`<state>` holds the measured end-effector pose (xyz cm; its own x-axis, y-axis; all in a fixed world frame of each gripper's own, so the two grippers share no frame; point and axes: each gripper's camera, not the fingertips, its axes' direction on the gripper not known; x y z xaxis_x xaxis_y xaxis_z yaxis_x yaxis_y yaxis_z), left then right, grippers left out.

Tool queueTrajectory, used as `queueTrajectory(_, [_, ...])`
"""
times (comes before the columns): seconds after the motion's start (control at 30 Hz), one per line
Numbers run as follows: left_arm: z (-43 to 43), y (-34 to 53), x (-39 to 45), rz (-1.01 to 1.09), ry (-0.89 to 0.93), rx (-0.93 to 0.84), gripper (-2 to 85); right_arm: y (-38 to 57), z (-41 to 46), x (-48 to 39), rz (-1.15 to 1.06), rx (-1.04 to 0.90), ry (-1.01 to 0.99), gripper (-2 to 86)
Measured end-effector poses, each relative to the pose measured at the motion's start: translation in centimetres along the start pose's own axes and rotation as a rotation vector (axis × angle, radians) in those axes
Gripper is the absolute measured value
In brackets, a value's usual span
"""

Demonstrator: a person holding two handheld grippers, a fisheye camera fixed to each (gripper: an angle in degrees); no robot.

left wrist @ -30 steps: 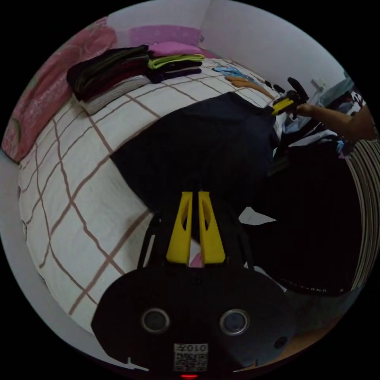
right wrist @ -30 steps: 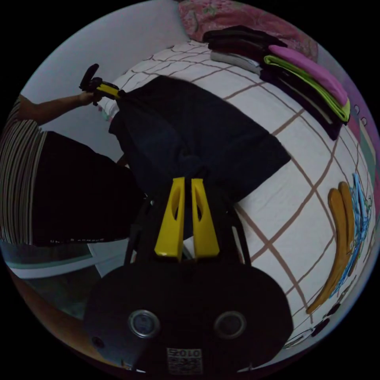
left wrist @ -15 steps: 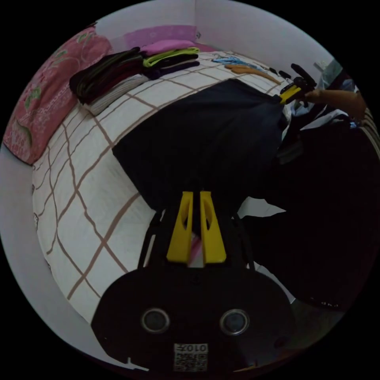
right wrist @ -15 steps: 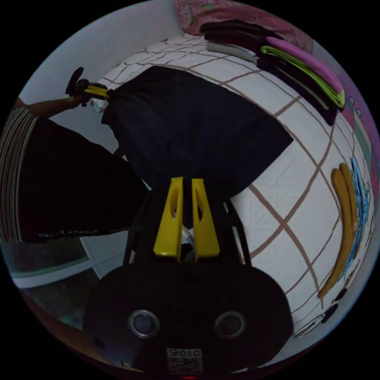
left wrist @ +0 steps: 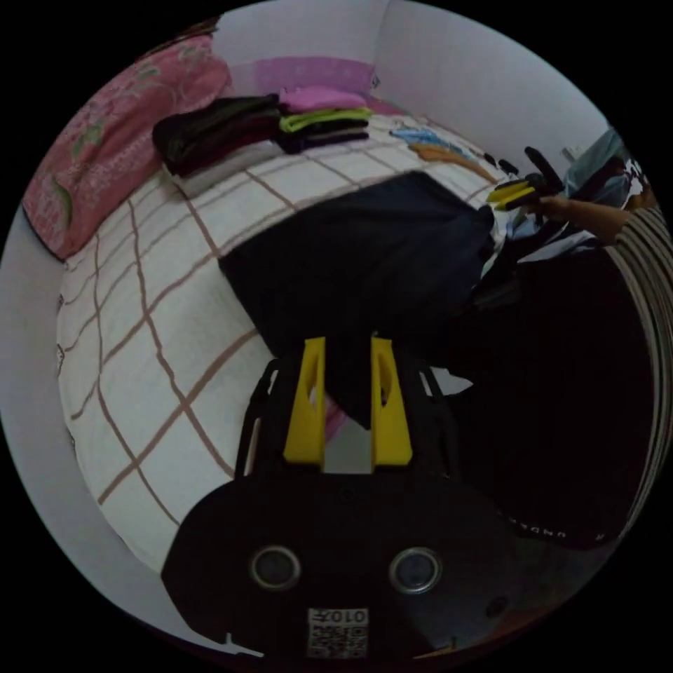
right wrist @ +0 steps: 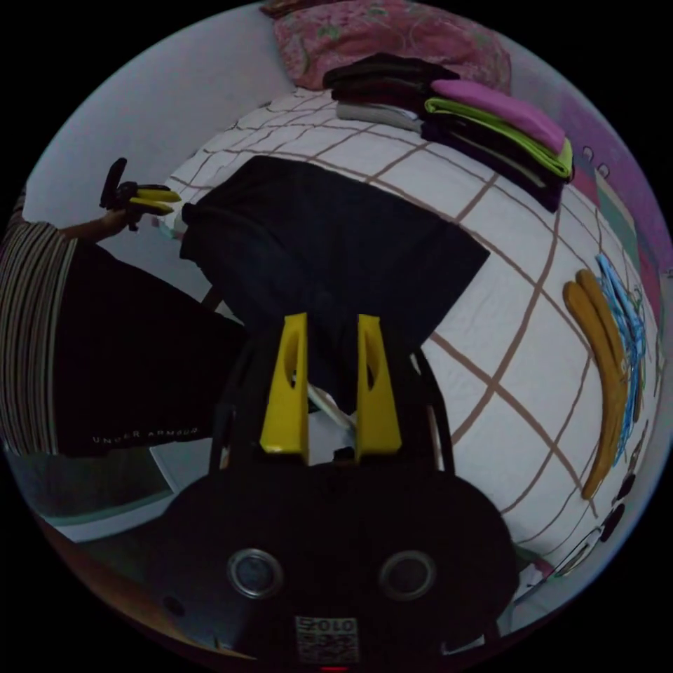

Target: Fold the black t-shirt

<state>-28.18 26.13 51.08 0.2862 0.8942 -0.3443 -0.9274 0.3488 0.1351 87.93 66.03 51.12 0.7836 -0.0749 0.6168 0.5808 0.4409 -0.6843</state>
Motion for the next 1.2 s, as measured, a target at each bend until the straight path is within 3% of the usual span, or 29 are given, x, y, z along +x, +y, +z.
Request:
queueTrajectory(0.3, [6.4, -3.4, 1.0, 0.228, 0.081, -0.161, 4.0, -2.0, 5.5, 0.0, -0.113, -0.176, -0.024, 5.6])
queueTrajectory(0.67, [6.3, -1.4, 1.8, 0.335, 0.051, -0.163, 0.6, 1.1, 7.8, 0.5, -0.152, -0.255, -0.040, 3.5])
queueTrajectory(0.83, [9.3, -0.4, -0.7, 0.203, 0.081, -0.282, 3.7, 2.0, 8.9, 2.6, -0.008, -0.264, -0.039, 4.5])
queueTrajectory(1.03, [7.8, 1.5, -2.3, 0.071, 0.062, -0.213, 7.7, 5.2, 5.5, 3.7, 0.216, -0.029, 0.020, 10.0])
queueTrajectory(1.2, [9.5, 4.5, -4.6, -0.162, 0.144, -0.233, 9.2, 7.5, 7.3, 3.8, 0.267, -0.112, -0.022, 11.8])
